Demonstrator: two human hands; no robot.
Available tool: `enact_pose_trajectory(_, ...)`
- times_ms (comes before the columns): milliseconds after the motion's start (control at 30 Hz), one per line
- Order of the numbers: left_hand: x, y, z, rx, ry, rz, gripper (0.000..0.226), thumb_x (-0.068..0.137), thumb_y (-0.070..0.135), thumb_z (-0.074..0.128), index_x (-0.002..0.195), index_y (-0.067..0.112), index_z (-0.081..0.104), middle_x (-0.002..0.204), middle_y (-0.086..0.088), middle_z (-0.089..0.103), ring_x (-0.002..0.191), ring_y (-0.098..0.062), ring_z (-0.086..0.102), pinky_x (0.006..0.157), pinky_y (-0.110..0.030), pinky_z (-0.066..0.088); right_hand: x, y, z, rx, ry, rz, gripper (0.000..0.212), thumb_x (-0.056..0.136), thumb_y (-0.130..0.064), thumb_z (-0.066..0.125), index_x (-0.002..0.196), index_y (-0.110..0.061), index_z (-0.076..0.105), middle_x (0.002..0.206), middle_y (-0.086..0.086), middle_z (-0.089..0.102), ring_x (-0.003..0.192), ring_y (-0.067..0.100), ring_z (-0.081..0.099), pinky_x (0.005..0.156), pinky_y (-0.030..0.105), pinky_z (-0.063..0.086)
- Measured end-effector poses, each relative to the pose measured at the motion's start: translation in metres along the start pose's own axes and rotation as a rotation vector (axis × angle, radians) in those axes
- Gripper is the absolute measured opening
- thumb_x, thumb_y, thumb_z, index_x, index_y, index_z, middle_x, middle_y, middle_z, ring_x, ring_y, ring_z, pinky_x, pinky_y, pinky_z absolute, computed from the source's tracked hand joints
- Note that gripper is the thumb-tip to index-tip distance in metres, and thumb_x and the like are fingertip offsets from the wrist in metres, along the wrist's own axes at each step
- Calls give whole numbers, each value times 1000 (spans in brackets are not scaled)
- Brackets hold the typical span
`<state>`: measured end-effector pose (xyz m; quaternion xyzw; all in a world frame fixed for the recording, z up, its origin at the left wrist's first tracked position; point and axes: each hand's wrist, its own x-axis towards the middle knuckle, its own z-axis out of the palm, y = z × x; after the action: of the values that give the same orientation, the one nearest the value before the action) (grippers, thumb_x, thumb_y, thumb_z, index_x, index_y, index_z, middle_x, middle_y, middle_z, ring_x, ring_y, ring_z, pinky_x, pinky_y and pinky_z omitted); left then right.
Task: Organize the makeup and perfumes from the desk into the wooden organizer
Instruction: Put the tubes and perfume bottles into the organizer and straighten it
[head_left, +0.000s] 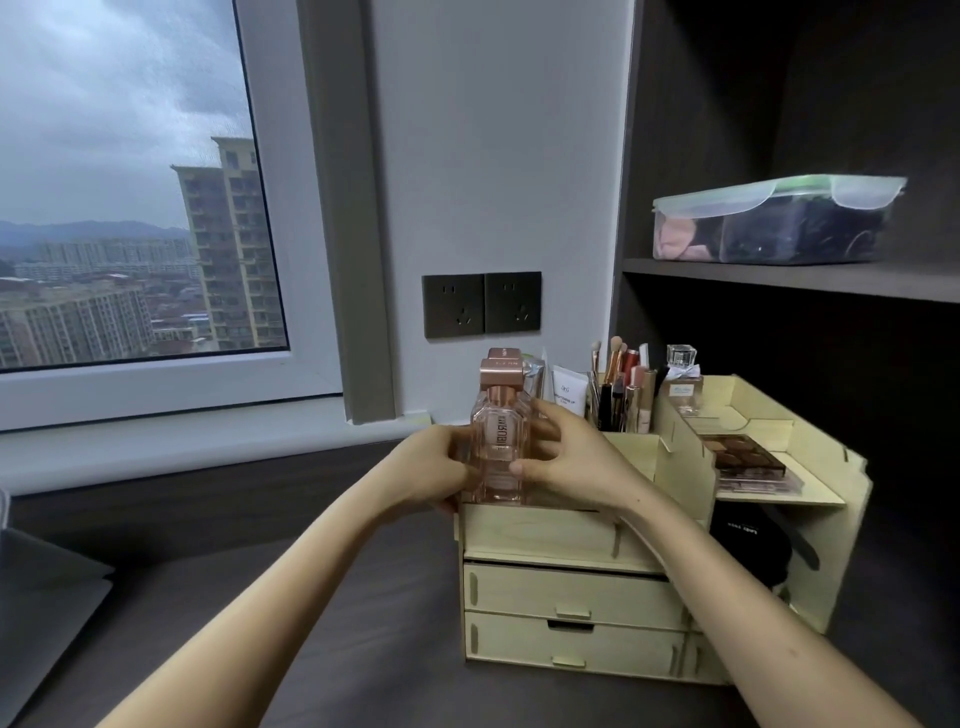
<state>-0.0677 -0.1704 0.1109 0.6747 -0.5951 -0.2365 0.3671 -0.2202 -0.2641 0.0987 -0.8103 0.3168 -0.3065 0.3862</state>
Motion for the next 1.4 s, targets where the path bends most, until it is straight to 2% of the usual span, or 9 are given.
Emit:
enact_pose_trajectory(100,0,-2,-6,-55,-51,-30,31,82,2,56,99,26,65,58,11,60,60,-10,62,57,-24,57,9,-8,-24,2,183,14,60,81,9,56,137,-9,46,131,9,56,118,20,55,102,39,46)
enact_pose_trajectory(233,9,-4,-24,-181,-19,-128,33,89,5,54,119,17,56,74,-3,71,60,-15,68,57,-25,59,39,-26,-53,-284,409,-27,33,89,-7,55,122,-6,61,117,11,65,110,28,60,98,43,48)
enact_pose_trajectory(467,41,-14,-43,-266,285,-149,26,85,-1,56,110,4,61,81,-14,68,62,-22,65,50,-24,57,87,-48,-65,-520,202,81,30,87,-34,62,79,-5,64,65,5,61,55,16,57,52,23,45)
enact_pose_trajectory(600,58,-18,-41,-247,298,-116,20,86,-1,55,102,7,64,82,-9,67,61,-17,65,50,-21,56,101,-53,-68,-601,120,123,15,82,-14,64,71,-5,61,75,11,68,60,20,62,57,26,51)
enact_pose_trajectory(733,73,-18,-38,-172,311,-48,15,90,6,53,97,14,65,88,-6,68,74,-18,66,60,-21,56,108,-59,-72,-618,40,192,17,78,-2,59,61,-3,58,62,11,66,47,18,56,51,25,48)
enact_pose_trajectory(933,90,-12,-38,-182,261,-8,25,91,9,52,113,8,65,105,-13,68,88,-22,63,76,-31,52,119,-64,-78,-765,0,164,23,86,-20,61,67,-8,58,61,4,65,49,13,58,51,24,45)
enact_pose_trajectory(1133,99,1,-37,-157,172,23,23,93,15,52,113,12,65,110,-15,69,93,-22,62,93,-46,48,133,-72,-77,-835,-66,-42,35,89,-35,58,98,-3,71,93,9,72,86,20,66,78,31,52)
enact_pose_trajectory(1267,105,4,-37,-179,162,19,24,93,16,53,112,9,65,110,-19,68,90,-23,59,82,-39,45,142,-67,-70,-865,-208,27,37,87,-36,62,104,-4,70,111,13,69,105,24,63,96,36,49)
enact_pose_trajectory(1400,107,3,-37,-189,165,11,23,92,14,53,111,7,65,109,-20,68,89,-23,58,80,-37,43,147,-60,-67,-836,-179,56,39,84,-32,68,106,0,68,115,14,67,108,26,62,96,36,48)
